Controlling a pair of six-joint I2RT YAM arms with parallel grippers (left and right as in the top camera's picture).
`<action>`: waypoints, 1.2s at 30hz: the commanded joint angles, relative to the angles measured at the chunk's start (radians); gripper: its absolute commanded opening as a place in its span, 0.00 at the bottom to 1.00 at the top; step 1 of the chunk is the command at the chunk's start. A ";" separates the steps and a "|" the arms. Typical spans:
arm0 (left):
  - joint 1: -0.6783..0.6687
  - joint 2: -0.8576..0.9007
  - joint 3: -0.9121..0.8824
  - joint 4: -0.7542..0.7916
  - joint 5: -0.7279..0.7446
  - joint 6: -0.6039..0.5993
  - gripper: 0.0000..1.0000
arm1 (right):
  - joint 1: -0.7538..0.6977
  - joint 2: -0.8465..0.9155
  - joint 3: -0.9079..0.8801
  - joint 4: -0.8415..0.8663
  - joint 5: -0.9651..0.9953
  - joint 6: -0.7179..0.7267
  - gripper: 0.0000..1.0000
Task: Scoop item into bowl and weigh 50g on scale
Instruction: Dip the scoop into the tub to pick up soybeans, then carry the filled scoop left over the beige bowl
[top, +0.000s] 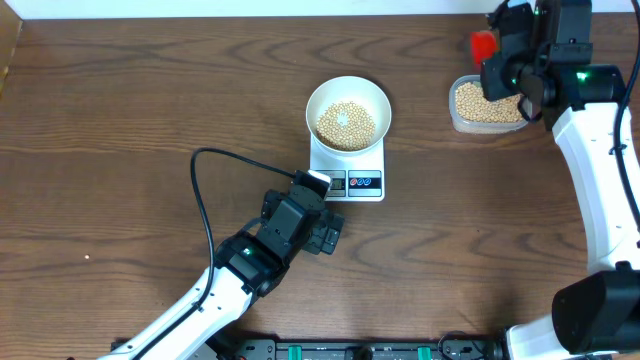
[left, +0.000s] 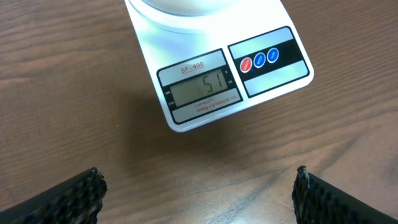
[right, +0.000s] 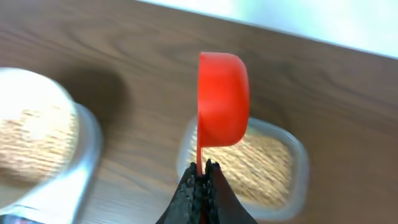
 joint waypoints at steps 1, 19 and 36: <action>-0.002 -0.006 -0.007 0.001 -0.002 0.005 0.98 | 0.009 -0.001 0.012 0.054 -0.321 0.076 0.01; -0.002 -0.006 -0.007 0.001 -0.002 0.005 0.98 | 0.212 0.141 0.012 0.142 -0.459 0.074 0.01; -0.002 -0.006 -0.007 0.001 -0.002 0.005 0.98 | 0.371 0.222 0.012 0.096 -0.141 -0.103 0.01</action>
